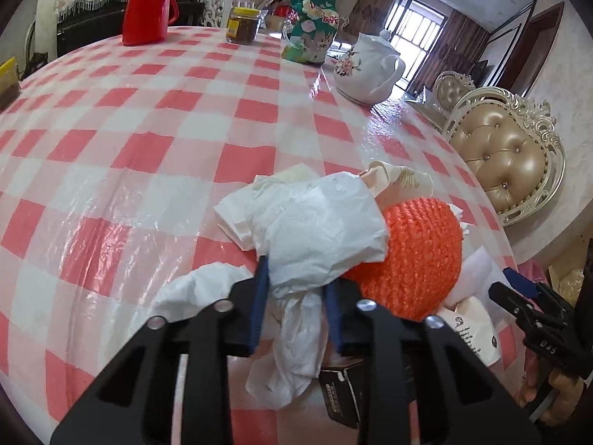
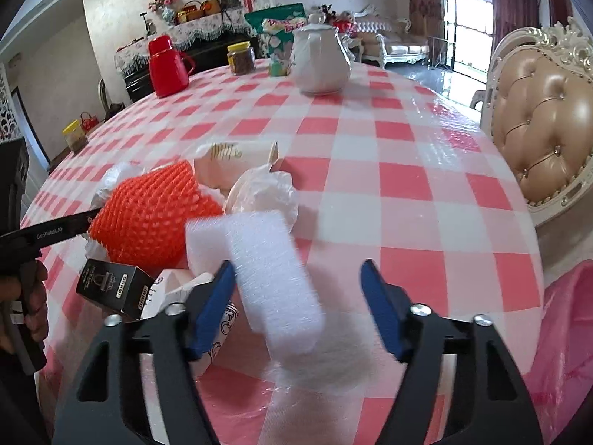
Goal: Collect trash
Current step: 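Grasp the crumpled white plastic with the left tool while the right tool grasps a foam block, then carry both items to the pink bin and open both tools to drop them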
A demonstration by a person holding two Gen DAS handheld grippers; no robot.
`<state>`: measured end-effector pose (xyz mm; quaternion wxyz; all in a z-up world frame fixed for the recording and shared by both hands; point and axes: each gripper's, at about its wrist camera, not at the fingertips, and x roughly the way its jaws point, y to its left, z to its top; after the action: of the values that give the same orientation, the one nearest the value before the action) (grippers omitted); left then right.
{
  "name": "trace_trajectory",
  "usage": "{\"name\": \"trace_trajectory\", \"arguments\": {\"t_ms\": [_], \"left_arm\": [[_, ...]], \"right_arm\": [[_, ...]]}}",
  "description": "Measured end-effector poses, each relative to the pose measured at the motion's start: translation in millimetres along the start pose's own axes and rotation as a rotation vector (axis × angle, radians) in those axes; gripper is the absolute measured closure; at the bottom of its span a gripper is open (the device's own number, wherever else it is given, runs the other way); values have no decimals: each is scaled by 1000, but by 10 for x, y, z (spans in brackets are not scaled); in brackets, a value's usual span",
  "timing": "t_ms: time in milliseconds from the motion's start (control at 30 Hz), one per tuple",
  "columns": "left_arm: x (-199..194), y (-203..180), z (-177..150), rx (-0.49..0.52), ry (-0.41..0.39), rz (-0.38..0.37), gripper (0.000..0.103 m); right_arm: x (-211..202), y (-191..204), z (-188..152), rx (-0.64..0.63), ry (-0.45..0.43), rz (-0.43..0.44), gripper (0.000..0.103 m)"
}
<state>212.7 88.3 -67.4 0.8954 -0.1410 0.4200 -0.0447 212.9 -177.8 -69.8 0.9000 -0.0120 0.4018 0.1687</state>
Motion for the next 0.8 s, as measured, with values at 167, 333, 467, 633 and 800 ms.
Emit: {"name": "trace_trajectory", "arguments": {"t_ms": [167, 333, 467, 633, 800], "left_arm": [[-86, 9, 0, 0, -27, 20, 86], [-226, 4, 13, 1, -63, 32, 87], [-366, -24, 12, 2, -95, 36, 87], [-565, -87, 2, 6, -140, 49, 87], [-798, -193, -19, 17, -188, 48, 87]], "right_arm": [[-9, 35, -19, -18, 0, 21, 69], [-130, 8, -23, -12, -28, 15, 70], [-254, -17, -41, -9, -50, 4, 69], [-432, -82, -77, 4, -81, -11, 69], [-669, -169, -116, 16, -122, -37, 69]]}}
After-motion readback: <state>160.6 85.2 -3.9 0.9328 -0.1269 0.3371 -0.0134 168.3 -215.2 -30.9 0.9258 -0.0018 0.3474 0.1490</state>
